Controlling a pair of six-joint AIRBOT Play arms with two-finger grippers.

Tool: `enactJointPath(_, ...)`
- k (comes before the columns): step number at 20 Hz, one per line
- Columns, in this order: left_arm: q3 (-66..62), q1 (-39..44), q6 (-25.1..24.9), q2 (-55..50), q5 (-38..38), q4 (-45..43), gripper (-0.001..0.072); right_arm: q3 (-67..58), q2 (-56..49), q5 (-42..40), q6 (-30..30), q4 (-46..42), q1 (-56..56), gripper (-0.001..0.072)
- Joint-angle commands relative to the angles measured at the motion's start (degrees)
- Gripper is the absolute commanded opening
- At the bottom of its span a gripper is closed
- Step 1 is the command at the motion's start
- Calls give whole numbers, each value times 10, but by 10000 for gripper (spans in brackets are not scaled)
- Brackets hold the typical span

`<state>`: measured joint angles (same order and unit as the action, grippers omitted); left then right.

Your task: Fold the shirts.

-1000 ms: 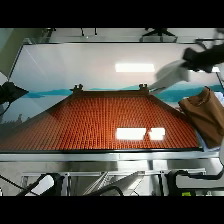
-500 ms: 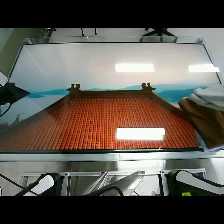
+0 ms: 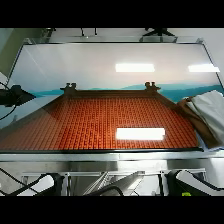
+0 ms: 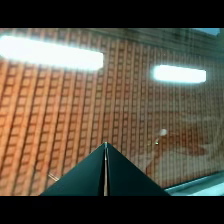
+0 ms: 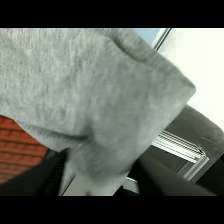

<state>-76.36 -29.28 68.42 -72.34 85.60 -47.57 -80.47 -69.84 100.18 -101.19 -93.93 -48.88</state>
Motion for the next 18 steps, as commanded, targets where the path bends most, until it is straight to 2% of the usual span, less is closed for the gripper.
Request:
enactJointPath(1, 0, 21, 0, -2, -2, 2, 9, 70, -5, -57, 1, -10, -2, 621)
enactJointPath(4, -3, 43, 0, -2, -8, 14, 9, 45, -9, -54, 0, 4, -1, 621)
enactJointPath(6, -26, 52, 0, -2, -8, 27, 9, -16, -9, -55, 0, 59, 6, 620)
enactJointPath(7, -48, 57, 0, -2, -11, 27, 9, -49, -9, -57, -4, 94, 14, 571)
enactJointPath(9, -94, 61, 11, -2, -11, 27, 9, -106, -8, -81, -6, 185, 41, 148)
enactJointPath(10, -113, 64, 21, -2, -7, 26, 9, -118, -3, -98, -5, 228, 60, 85)
enactJointPath(12, -119, 64, 29, 11, -3, 26, 9, -118, 9, -121, 14, 261, 110, 66)
enactJointPath(13, -101, 64, 28, 28, -9, 26, 9, -114, 11, -123, 26, 254, 140, 16)
enactJointPath(16, 13, 64, 22, 106, -20, 26, 9, -53, 38, -131, 46, 247, 228, 14)
enactJointPath(18, 117, 64, 11, 176, -28, 26, 9, 36, 90, -170, 57, 248, 291, 14)
